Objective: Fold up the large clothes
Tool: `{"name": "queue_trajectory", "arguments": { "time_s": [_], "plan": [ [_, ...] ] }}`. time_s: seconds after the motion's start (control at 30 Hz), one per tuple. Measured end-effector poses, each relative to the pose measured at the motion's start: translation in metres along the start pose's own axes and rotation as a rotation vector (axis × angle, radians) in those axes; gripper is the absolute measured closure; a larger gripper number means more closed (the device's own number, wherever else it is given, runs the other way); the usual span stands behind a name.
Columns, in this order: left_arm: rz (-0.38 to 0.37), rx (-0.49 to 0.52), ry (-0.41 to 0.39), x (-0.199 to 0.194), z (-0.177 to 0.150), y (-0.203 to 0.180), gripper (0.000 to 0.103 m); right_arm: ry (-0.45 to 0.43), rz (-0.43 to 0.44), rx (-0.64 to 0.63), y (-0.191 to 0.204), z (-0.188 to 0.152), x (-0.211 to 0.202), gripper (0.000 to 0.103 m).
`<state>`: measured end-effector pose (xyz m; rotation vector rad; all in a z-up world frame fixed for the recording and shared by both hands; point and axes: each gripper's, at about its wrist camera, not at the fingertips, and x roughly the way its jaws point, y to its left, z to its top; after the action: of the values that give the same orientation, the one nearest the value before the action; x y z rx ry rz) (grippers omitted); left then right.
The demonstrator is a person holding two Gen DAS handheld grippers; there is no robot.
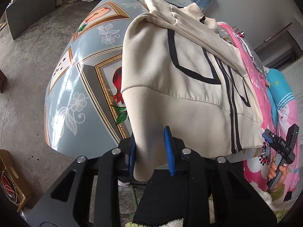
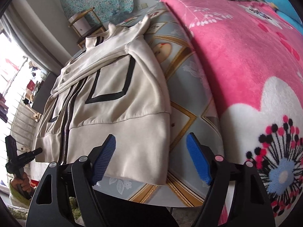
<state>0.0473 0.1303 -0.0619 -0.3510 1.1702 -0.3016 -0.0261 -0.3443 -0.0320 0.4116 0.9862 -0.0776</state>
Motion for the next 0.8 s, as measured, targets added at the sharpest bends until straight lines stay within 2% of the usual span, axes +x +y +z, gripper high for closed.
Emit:
{"name": "queue_trajectory", "arguments": {
  "time_s": [0.2,0.33,0.47,0.57,0.67,0.8],
  "plan": [
    [-0.003,0.003,-0.002,-0.001,-0.002,-0.001,0.078,0.041,-0.025,0.011,-0.002,-0.007,0.009,0.048],
    [0.001,0.022,-0.001,-0.001,-0.005,-0.003,0.078,0.079,-0.022,-0.001,0.002,-0.018,0.009,0.067],
    [0.012,0.05,-0.013,-0.002,-0.008,-0.008,0.078,0.089,-0.064,-0.021,0.008,-0.025,0.008,0.078],
    [-0.018,0.077,-0.035,-0.006,-0.012,-0.011,0.078,0.089,-0.068,-0.017,0.009,-0.024,0.005,0.093],
    [-0.043,0.094,-0.066,-0.013,-0.013,-0.014,0.093,0.073,-0.064,-0.027,0.014,-0.021,-0.003,0.097],
    [-0.135,0.079,-0.152,-0.036,-0.003,-0.016,0.097,0.033,-0.044,-0.028,0.02,-0.01,-0.017,0.097]
  ]
}}
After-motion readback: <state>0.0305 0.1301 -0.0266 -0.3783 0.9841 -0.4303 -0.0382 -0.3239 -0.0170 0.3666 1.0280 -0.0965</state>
